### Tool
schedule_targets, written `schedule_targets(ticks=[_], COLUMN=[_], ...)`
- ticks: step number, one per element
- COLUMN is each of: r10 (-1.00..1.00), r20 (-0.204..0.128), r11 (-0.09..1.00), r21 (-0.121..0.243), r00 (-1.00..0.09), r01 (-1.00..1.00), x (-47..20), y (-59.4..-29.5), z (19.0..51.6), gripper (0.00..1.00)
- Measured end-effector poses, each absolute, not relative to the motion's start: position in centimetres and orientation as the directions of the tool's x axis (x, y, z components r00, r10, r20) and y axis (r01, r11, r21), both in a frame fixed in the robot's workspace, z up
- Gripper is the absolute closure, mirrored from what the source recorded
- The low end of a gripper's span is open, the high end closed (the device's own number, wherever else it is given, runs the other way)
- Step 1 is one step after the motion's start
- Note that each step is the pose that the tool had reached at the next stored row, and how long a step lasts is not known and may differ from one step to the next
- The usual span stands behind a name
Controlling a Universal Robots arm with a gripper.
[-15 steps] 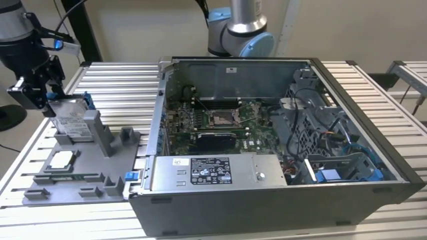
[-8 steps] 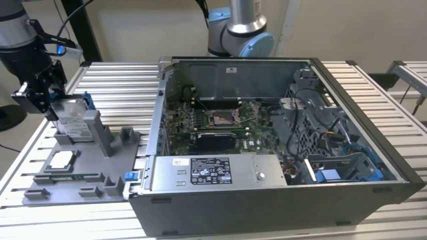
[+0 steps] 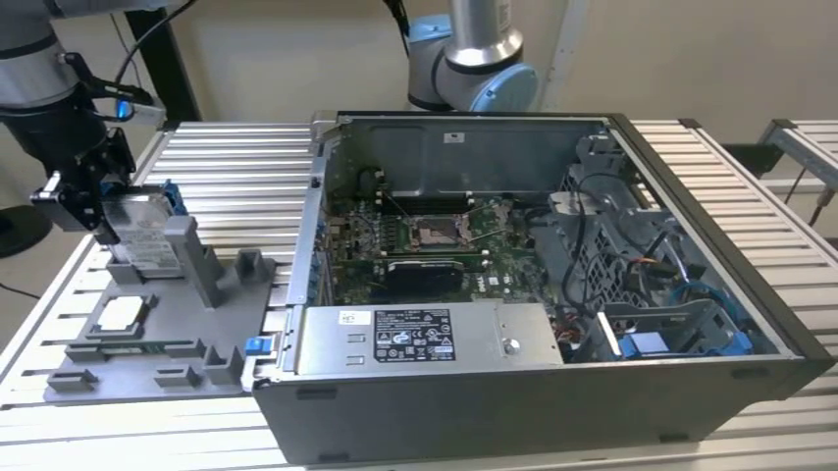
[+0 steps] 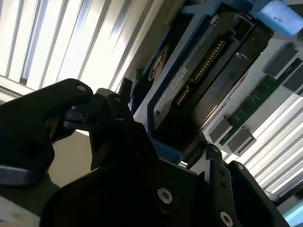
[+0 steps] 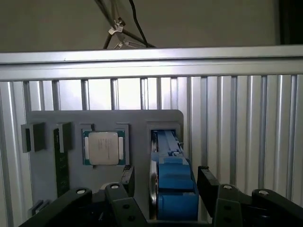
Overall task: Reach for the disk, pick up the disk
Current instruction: 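Pick up the disk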
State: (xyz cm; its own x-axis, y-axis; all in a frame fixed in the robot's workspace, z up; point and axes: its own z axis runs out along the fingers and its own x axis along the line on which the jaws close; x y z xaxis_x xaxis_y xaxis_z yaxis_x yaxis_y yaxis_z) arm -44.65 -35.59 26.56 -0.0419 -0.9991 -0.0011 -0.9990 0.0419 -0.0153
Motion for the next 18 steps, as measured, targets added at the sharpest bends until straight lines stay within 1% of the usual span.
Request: schedule_targets(ticks=[14,15,18], r10=[-0.999,-0.999,-0.999], r20=[-0.002,-0.002,-0.002], r11=[0.042,0.042,0.042], r21=[-0.016,-0.016,-0.016], r00=[-0.042,-0.042,-0.042], r01=[-0.999,-0.999,-0.999], x=[-44.66,-44.66,-44.66], y=[-35.59,-35.59,-35.59], z=[26.27,26.27,26.26], gripper=[0.0,1.0,1.0])
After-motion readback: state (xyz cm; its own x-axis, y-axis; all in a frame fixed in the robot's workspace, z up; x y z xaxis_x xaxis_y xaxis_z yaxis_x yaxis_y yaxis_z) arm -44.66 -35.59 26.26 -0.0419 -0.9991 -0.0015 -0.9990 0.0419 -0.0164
